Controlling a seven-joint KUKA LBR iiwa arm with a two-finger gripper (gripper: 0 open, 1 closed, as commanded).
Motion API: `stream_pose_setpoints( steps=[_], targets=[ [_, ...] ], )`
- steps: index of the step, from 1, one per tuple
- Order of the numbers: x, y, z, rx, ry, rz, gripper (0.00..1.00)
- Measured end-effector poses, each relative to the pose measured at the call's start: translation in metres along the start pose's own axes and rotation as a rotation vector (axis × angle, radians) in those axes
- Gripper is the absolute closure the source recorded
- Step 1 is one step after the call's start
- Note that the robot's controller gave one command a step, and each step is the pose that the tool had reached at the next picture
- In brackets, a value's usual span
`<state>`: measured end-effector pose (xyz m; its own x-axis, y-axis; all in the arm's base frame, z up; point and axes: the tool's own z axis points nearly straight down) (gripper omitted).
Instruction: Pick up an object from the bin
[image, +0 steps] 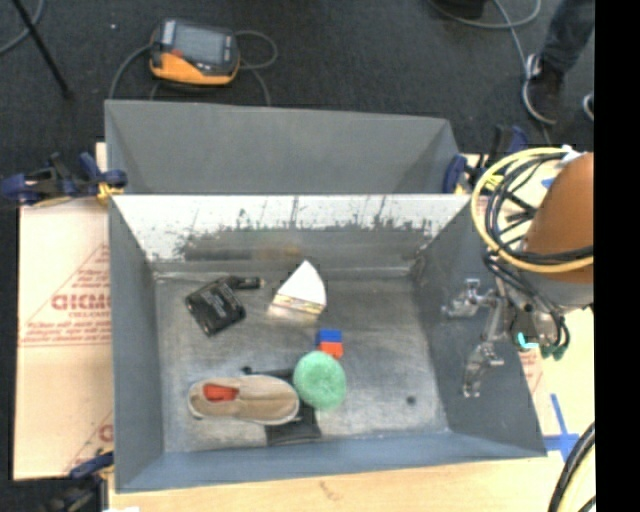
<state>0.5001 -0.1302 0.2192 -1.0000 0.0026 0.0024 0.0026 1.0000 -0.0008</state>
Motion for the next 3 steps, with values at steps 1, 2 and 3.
stream_pose_setpoints(
  steps=[1,2,3],
  targets=[
    [-0.002,0.000,-0.003,0.001,-0.006,-0.003,0.00],
    [0.004,0.029,0.059,0.002,-0.011,-0.019,0.00],
    [-0.026,0.052,0.124,-0.001,-0.011,0.029,0.00]
  ],
)
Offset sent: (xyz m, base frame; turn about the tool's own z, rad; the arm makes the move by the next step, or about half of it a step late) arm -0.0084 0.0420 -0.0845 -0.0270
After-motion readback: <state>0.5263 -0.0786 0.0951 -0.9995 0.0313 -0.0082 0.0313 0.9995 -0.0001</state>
